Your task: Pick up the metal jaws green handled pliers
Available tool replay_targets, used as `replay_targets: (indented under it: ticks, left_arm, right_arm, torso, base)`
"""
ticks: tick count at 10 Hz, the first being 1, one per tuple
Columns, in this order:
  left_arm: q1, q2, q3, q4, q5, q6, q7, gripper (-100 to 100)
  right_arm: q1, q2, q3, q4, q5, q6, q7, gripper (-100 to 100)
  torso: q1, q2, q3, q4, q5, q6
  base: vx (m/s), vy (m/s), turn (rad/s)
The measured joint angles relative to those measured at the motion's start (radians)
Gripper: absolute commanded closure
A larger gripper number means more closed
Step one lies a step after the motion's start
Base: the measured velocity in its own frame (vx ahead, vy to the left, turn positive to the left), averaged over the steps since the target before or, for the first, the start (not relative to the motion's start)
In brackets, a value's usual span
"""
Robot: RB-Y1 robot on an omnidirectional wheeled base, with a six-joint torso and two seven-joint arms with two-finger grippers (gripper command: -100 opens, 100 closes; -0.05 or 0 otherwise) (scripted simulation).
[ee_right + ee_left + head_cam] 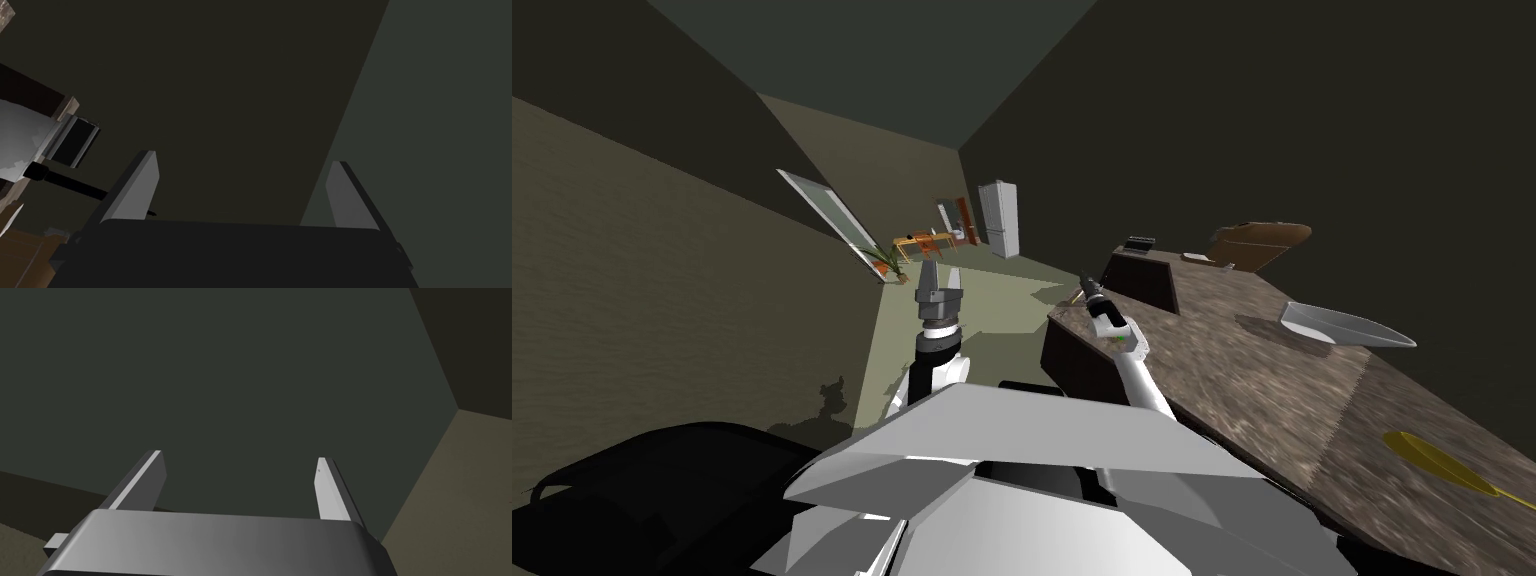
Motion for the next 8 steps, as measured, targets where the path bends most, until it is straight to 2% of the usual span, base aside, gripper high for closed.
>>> replay_targets:
  ticks: [3, 8]
  left_arm:
    - [0.0, 0.0, 0.0, 0.0, 0.0, 0.0, 0.0, 0]
    - [0.0, 0.0, 0.0, 0.0, 0.0, 0.0, 0.0, 0]
  right_arm:
    - [-0.069, -0.005, -0.001, 0.069, -0.003, 0.059, 0.037, -100]
    - [-0.212, -0.017, -0.002, 0.208, -0.011, 0.199, 0.128, -100]
  torso:
    - [0.0, 0.0, 0.0, 0.0, 0.0, 0.0]
    - [0.001, -0.001, 0.0, 0.0, 0.0, 0.0]
  base:
    - [-0.007, 0.019, -0.015]
    - [-0.007, 0.026, -0.01]
